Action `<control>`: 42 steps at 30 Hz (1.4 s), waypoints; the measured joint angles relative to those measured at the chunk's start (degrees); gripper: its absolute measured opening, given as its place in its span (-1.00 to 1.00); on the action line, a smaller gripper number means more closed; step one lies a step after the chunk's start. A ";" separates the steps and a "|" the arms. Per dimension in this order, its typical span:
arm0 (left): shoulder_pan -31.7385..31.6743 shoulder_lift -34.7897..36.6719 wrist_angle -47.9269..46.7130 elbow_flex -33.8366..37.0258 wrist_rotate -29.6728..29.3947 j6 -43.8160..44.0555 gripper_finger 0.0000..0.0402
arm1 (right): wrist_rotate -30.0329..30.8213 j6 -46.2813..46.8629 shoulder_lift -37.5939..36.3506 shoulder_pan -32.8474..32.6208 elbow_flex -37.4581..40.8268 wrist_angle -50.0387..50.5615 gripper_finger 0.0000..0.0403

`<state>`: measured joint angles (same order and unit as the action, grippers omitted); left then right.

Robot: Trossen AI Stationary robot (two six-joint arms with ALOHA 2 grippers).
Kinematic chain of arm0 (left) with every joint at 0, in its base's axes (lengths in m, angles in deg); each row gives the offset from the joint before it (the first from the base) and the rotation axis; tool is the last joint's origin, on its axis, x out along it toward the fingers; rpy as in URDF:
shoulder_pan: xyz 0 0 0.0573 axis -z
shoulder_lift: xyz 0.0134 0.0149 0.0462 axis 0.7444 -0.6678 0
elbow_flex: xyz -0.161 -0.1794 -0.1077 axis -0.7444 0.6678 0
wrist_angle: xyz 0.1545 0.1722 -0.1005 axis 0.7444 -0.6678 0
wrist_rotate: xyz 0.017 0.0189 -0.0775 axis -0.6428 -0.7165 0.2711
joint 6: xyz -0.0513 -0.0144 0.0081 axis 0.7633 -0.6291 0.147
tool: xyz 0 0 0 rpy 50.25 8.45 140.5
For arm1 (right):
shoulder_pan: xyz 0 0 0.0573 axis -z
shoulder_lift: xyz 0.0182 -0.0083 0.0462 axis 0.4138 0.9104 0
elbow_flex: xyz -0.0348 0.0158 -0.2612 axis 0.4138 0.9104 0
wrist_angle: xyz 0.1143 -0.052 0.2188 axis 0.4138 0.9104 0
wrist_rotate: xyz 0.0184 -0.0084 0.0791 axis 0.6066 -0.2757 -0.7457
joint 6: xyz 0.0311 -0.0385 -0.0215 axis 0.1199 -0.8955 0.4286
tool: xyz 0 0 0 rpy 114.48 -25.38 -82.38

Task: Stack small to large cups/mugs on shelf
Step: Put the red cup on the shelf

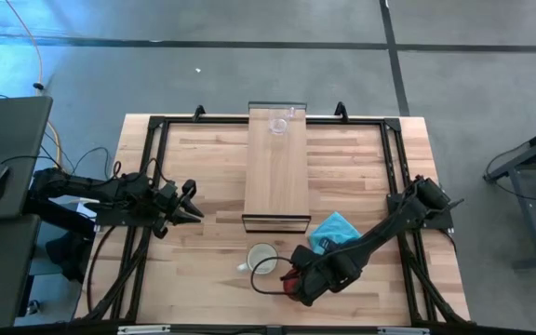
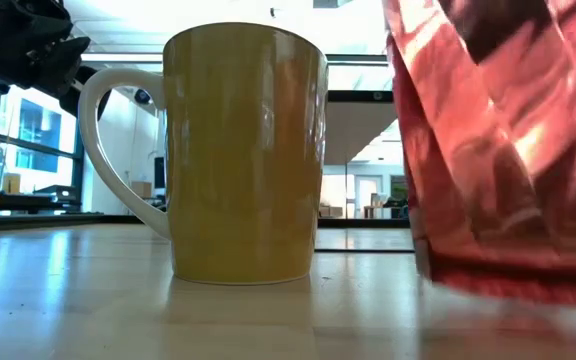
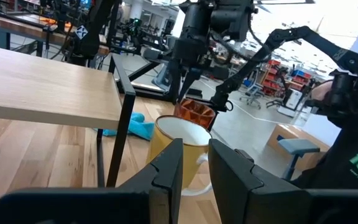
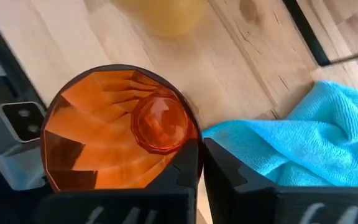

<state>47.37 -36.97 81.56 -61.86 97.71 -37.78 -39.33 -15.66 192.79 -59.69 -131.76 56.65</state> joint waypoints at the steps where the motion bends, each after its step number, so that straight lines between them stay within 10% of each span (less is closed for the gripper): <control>1: 0.00 0.01 0.00 0.00 -0.01 0.00 -0.67 | 0.00 -0.30 0.00 0.02 -0.79 0.61 -1.00; 42: 0.02 0.01 -5.38 0.00 -0.79 -0.26 -0.67 | -6.46 -13.15 -0.09 15.24 -33.94 26.74 -1.00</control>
<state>47.40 -36.95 76.18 -61.86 96.92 -38.05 -45.79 -28.81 192.71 -44.45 -165.70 83.39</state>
